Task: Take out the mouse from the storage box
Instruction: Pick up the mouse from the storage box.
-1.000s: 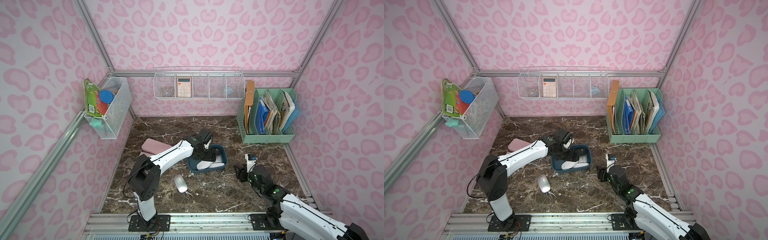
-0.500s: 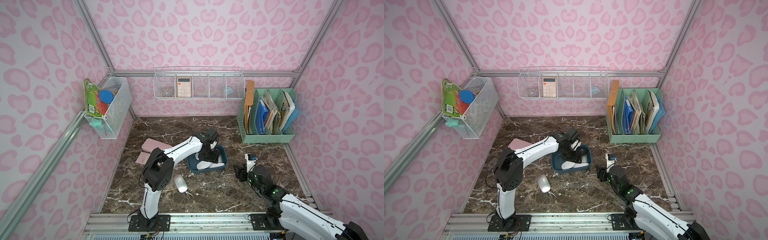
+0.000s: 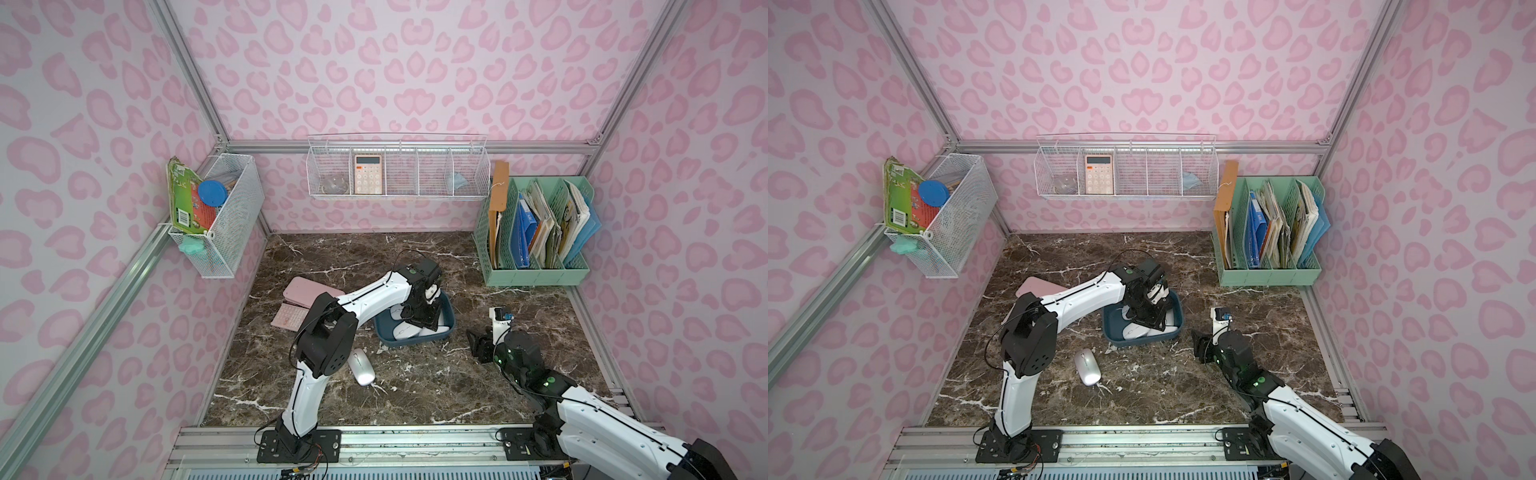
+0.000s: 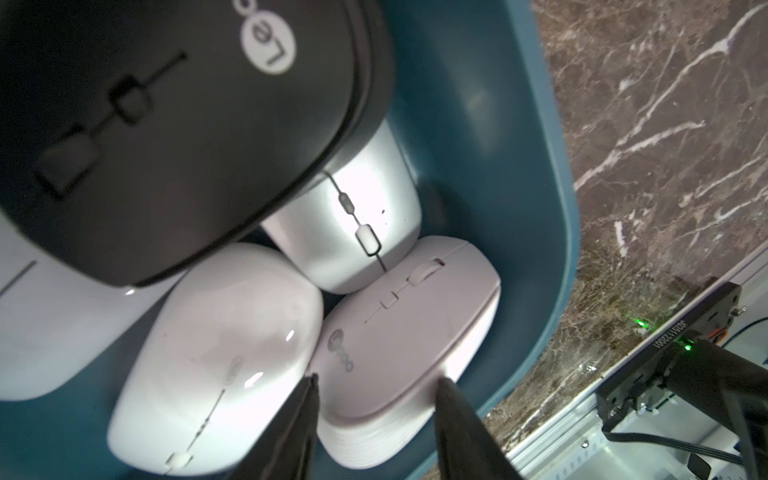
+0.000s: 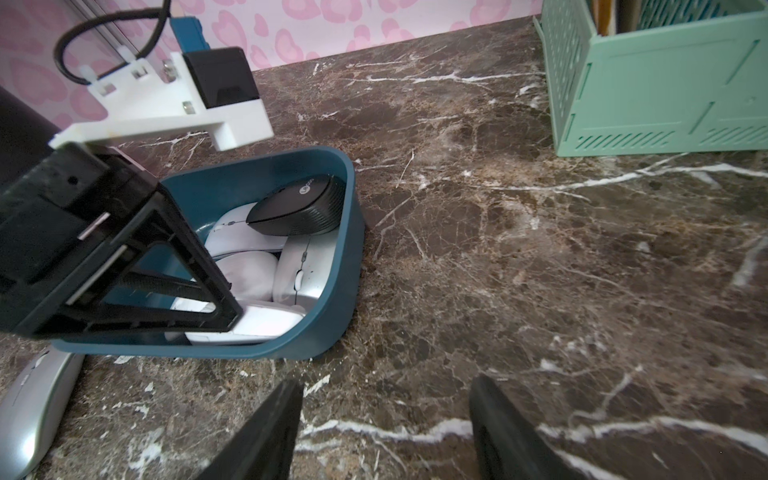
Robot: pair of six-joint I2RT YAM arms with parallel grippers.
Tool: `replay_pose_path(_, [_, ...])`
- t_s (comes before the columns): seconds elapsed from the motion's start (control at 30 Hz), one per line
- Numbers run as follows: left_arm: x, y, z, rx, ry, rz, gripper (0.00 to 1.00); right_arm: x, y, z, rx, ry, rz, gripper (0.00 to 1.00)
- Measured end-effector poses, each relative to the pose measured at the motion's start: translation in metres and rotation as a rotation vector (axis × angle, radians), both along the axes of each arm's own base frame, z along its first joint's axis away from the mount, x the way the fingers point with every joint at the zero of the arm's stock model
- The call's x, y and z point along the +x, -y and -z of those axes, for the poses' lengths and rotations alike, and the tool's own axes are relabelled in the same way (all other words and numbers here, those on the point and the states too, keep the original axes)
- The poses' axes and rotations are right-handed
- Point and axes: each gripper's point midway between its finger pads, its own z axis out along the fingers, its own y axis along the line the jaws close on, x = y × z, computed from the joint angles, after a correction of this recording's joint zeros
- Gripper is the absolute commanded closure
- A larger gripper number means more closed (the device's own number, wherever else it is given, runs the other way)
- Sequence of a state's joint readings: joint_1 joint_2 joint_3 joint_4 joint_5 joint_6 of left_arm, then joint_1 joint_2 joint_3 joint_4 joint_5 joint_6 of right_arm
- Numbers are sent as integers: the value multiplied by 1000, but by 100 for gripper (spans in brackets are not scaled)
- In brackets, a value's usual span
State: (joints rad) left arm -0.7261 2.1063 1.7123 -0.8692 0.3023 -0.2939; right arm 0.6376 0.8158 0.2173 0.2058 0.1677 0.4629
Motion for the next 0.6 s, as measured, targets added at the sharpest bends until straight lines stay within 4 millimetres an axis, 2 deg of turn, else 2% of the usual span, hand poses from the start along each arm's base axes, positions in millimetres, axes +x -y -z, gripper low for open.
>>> replay_pose_path(0.2, [2,5,3,0,5,14,45,0,0,1,-3,-4,1,32])
replay_pose_path(0.33, [5,-3,0,23,41,1,43,0,0,2,-4,-6,1,32])
replay_pose_path(0.43, [15,-11,-6,53,104,-42,42,0,0,2,-4,-5,1,32])
replay_pose_path(0.6, [37,-21,-18,74,212,-117,31,0,0,2,-4,-6,1,32])
